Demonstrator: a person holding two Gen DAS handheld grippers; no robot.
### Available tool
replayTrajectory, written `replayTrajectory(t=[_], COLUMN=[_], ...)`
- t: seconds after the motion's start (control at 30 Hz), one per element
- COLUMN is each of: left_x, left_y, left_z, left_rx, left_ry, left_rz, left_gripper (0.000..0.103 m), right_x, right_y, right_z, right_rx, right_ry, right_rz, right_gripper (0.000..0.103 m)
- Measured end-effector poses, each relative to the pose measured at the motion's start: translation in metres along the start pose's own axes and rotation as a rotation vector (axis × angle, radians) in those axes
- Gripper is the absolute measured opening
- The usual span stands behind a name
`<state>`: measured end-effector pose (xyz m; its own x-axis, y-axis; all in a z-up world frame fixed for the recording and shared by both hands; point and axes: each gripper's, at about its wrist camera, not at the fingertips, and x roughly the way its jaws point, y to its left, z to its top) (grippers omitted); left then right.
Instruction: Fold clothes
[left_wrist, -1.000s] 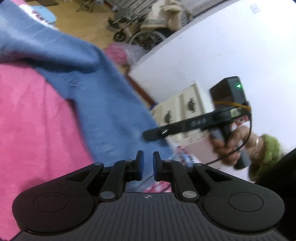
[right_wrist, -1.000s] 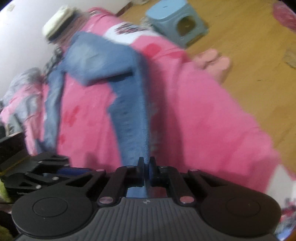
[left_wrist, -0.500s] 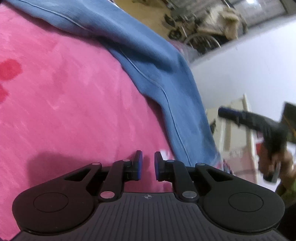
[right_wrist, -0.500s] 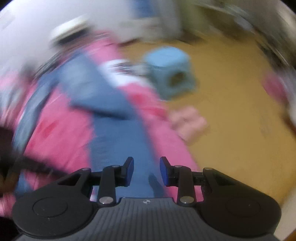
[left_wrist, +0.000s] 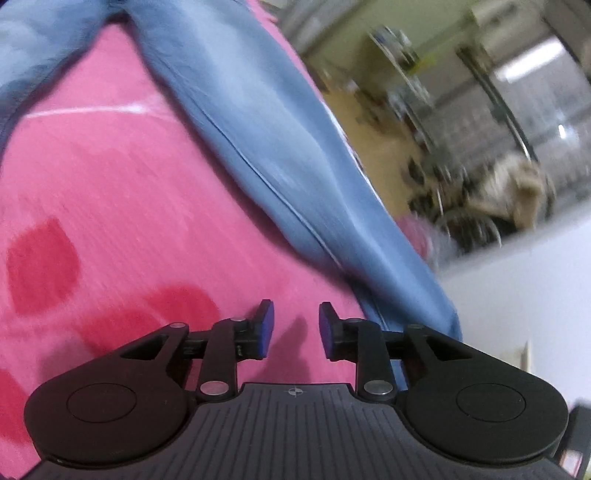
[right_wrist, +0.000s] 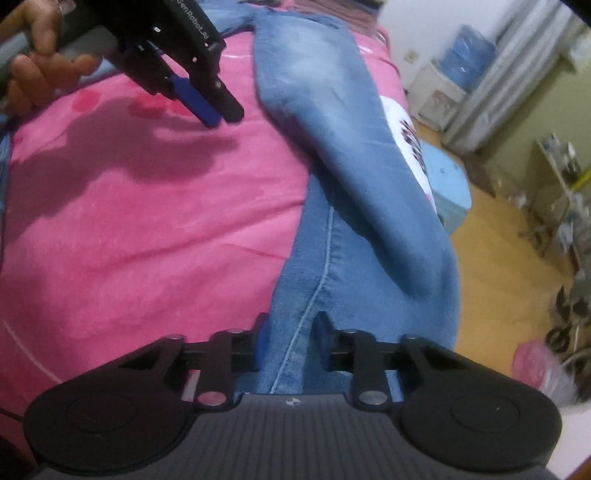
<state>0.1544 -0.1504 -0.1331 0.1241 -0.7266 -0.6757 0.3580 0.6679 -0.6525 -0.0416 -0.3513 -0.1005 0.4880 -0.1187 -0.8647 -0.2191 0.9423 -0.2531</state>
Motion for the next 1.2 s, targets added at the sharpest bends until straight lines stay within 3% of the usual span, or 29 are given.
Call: replayTrajectory(t=[0.13, 0.23, 0.37, 0.47, 0.53, 0.63, 0.73, 0.8, 0.93, 1.07, 1.2], left_x=[0.009, 0.016, 0.027, 0.031, 0.027, 0.008, 0.005, 0.009, 0.003, -0.014, -0.026], left_y=[0.016, 0.026, 0.026, 0.03, 0.032, 0.033, 0.033, 0.036, 0.041, 0.04, 0.034], left_z=[0.011, 0.018, 0.021, 0.024, 0.026, 0.029, 0.03, 0.028, 0.028, 0.027, 0.026], left_rx=[-0.138, -0.229, -0.242, -0.246, -0.229, -0.177, -0.127, -0.115, -0.128, -0.11, -0.058], left_ry=[-0.055, -0.087, -0.087, -0.091, -0.093, -0.124, -0.129, -0.114, -0.121, -0.157, -0.188], left_rz=[-0.068, -0.117, -0.151, -0.162, -0.152, -0.106, -0.047, -0.009, 0.0, 0.035, 0.068], left_gripper=[0.048, 0.049, 0.048, 0.034, 0.015, 0.006, 0.006, 0.006, 0.01, 0.021, 0.021], right_x=[-0.01, -0.035, -0.065, -0.072, -0.073, -0.072, -0.051, -0.033, -0.013, -0.038, -0.078], right_y=[-0.018, -0.038, -0.067, -0.076, -0.077, -0.066, -0.041, -0.024, -0.002, -0.028, -0.082], right_z=[0.003, 0.002, -0.008, -0.015, -0.013, -0.015, -0.012, -0.017, -0.028, -0.047, -0.088], right_rx=[0.127, 0.241, 0.309, 0.307, 0.273, 0.226, 0.147, 0.121, 0.111, 0.303, 0.632], right_ry=[0.004, -0.037, -0.081, -0.059, -0.039, -0.011, 0.038, 0.116, 0.224, 0.211, 0.129], right_rz=[0.071, 0.174, 0.337, 0.436, 0.477, 0.541, 0.558, 0.568, 0.587, 0.566, 0.418], right_gripper=[0.001, 0.001, 0.001, 0.001, 0.001, 0.001, 0.002, 0.005, 0.012, 0.021, 0.025])
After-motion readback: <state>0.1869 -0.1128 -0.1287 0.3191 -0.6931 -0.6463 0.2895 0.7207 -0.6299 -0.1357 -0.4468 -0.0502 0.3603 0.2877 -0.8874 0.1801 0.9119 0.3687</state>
